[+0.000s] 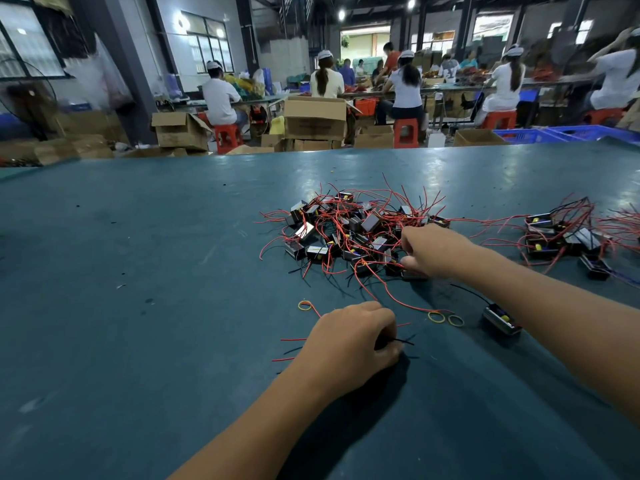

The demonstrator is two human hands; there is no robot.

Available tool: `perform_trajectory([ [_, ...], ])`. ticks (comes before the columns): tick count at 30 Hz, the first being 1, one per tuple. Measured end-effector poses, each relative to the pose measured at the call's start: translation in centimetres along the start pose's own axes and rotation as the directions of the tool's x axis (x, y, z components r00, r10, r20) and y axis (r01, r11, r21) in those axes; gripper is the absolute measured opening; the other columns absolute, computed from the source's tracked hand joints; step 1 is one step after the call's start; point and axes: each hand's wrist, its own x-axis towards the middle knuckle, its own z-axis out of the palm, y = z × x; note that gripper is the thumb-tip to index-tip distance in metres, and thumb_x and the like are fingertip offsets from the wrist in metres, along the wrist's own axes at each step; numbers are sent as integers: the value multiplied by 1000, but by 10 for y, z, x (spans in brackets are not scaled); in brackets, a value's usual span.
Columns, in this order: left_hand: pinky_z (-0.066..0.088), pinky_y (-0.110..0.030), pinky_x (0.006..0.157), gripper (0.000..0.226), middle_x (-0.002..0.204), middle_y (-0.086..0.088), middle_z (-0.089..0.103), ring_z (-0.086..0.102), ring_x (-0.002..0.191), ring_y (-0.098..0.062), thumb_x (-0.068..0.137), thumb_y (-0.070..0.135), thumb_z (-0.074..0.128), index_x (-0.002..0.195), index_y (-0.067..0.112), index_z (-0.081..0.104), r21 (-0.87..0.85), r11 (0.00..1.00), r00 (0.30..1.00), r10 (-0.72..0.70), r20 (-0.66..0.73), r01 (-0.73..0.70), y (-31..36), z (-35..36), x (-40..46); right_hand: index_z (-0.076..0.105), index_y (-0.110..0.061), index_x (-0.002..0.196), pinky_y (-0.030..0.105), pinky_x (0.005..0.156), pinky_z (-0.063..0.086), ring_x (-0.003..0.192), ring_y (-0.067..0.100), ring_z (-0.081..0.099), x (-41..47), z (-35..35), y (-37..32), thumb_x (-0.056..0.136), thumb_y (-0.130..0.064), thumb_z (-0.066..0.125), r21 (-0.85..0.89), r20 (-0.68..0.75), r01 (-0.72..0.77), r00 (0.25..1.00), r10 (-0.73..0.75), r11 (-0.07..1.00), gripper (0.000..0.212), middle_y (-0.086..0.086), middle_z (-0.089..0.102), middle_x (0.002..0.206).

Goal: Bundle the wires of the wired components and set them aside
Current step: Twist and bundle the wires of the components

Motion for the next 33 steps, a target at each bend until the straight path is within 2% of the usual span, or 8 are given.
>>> perform_trajectory([
  [6,41,-32,68,20,96,8,59,55,88,-16,93,43,60,93,23,58,9,1000,1000,5,2,-5,-1,1,1,67,-20,103,34,74,52,88,23,59,12,6,-7,95,-27,60,72,-7,17,1000,-17,997,13,4,68,102],
  [9,42,-32,68,20,97,8,59,55,89,-16,93,44,60,93,24,58,14,1000,1000,8,-1,-8,-2,1,1,71,-12,90,38,75,57,80,24,63,16,5,-5,94,-37,61,121,-7,-19,1000,20,992,27,6,70,85],
  [12,43,-33,68,20,96,9,58,56,88,-17,93,44,60,93,24,58,20,1000,1000,9,-1,-9,-1,3,2,58,-11,67,34,65,52,68,26,58,21,8,-10,93,-52,57,162,-58,-113,991,124,980,48,5,57,65],
  [15,45,-34,70,21,97,8,59,56,88,-18,93,44,61,92,23,58,12,1000,1000,14,-4,-14,-4,4,1,43,-16,65,32,61,44,72,26,55,26,11,-22,86,-59,61,159,-61,-211,973,223,964,51,2,52,69],
  [19,48,-37,72,21,97,6,60,57,88,-19,92,44,60,93,22,59,14,1000,1000,24,-4,-24,-4,4,0,47,-16,65,32,67,47,76,28,56,32,6,-32,81,-48,67,206,29,-285,958,285,936,41,4,55,75],
  [24,49,-39,74,21,99,5,60,58,91,-21,92,43,58,95,23,60,31,999,1000,14,3,-14,-4,4,0,48,-10,54,25,46,31,51,20,42,35,-3,-30,76,-38,72,385,79,-304,951,297,871,44,4,44,54],
  [29,48,-36,73,21,100,7,60,58,91,-20,93,43,59,96,23,60,13,1000,1000,9,-1,-9,-4,3,-1,46,-8,67,28,50,27,55,19,37,27,-19,-12,75,-45,80,737,88,-320,918,386,595,51,6,42,62],
  [33,47,-34,72,22,101,6,60,57,92,-20,93,44,59,97,22,60,14,1000,1000,8,9,-8,-3,2,0,60,0,80,35,63,35,70,23,43,8,-38,-2,71,-49,78,925,9,-145,932,361,350,53,11,49,77],
])
